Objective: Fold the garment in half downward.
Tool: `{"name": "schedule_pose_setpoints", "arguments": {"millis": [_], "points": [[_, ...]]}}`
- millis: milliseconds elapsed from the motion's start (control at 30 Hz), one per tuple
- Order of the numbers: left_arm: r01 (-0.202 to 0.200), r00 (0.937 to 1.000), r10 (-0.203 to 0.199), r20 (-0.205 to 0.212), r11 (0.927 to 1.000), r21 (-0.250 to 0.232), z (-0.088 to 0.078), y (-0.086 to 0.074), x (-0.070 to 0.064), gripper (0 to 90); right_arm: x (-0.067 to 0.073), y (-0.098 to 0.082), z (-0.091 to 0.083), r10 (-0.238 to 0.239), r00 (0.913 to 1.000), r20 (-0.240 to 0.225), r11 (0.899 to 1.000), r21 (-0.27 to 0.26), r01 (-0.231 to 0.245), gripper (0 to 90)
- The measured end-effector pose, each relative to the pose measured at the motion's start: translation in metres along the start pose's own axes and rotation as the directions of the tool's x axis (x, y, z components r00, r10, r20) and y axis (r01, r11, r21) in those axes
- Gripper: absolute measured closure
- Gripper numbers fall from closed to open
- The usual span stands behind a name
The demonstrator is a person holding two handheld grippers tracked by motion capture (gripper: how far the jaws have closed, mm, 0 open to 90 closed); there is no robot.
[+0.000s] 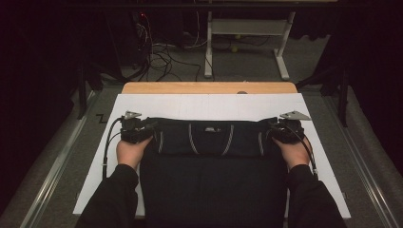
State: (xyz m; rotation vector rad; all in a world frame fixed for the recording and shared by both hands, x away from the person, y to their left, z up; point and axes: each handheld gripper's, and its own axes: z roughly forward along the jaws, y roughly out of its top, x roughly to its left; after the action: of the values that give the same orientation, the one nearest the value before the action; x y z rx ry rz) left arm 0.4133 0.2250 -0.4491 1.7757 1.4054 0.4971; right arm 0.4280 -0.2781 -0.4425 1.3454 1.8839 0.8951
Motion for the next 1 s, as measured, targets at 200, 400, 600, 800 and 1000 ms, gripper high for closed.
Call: {"name": "schedule_pose_setpoints", "arguments": {"millis": [200, 400, 600, 800, 1000], "points": [[0.064, 0.9965, -0.063, 0.054, 0.9979, -0.007, -0.017, -0.007, 0.006, 25.8, -0.003, -0.006, -0.013, 0.028, 0.9979, -0.059, 0.999, -0.021, -0.029, 40.4], [-0.011, 0.9889, 0.01, 0.149, 0.9999, 0.003, -0.028, -0.026, -0.019, 25.4, 0.014, -0.026, -0.035, -0.016, 0.9905, -0.137, 0.998, -0.07, 0.007, 38.5], [-0.066, 0.9872, 0.05, 0.152, 0.9927, 0.101, -0.012, -0.047, -0.032, 31.0, 0.031, -0.042, -0.042, -0.022, 0.9727, -0.231, 0.999, -0.048, 0.011, 40.5], [-0.067, 0.9892, 0.051, 0.137, 0.9909, 0.117, -0.008, -0.05, -0.035, 53.2, 0.037, -0.05, -0.035, -0.011, 0.9683, -0.25, 0.997, 0.065, 0.029, 55.3], [-0.089, 0.9875, 0.08, 0.136, 0.9939, 0.065, -0.018, -0.049, -0.042, 76.3, 0.04, -0.05, -0.04, -0.056, 0.9618, -0.268, 0.997, 0.029, 0.066, 81.1]]}}
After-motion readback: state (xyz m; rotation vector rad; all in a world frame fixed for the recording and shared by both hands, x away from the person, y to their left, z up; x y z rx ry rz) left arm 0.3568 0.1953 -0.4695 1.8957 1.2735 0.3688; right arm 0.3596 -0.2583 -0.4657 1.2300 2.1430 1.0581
